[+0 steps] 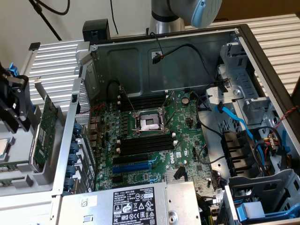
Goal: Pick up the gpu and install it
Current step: 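Pick up the gpu and move the gpu toward the slot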
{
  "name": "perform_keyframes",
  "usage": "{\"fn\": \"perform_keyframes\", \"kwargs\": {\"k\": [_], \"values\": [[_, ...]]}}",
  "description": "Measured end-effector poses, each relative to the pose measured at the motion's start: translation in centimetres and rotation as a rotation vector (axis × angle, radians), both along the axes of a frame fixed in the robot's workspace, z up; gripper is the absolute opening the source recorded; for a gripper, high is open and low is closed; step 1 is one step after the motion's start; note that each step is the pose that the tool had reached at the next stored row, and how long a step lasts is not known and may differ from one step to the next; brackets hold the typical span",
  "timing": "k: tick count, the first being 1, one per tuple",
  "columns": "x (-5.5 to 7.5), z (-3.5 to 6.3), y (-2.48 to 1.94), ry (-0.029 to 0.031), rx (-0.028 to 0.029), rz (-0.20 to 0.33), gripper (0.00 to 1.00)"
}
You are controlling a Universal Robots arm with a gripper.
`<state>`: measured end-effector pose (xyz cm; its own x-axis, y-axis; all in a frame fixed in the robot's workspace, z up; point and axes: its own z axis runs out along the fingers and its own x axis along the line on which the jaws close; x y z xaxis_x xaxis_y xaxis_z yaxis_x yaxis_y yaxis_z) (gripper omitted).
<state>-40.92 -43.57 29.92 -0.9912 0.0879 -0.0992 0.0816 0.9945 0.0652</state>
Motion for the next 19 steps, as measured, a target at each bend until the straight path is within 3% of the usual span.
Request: {"fn": "perform_keyframes", "kwargs": {"k": [1, 5, 7, 9, 11, 15, 16, 19], "values": [[0.0, -0.32, -0.01, -0.0041, 0.0003, 0.000, 0.36], [-0.2, -1.67, 0.00, -0.0081, 0.0012, -0.001, 0.36], [-0.1, -2.01, 0.01, -0.0135, 0.0064, -0.003, 0.36], [-0.1, -2.15, 0.01, -0.0306, 0.0252, -0.005, 0.36], [-0.1, -2.23, 0.00, -0.0302, 0.0246, -0.006, 0.36], [-0.7, -3.21, 0.00, -0.0353, 0.0329, -0.007, 0.36], [-0.8, -3.37, 0.03, -0.0383, 0.0359, -0.007, 0.36], [-0.8, -3.49, 0.17, -0.0451, 0.0380, -0.009, 0.36]]}}
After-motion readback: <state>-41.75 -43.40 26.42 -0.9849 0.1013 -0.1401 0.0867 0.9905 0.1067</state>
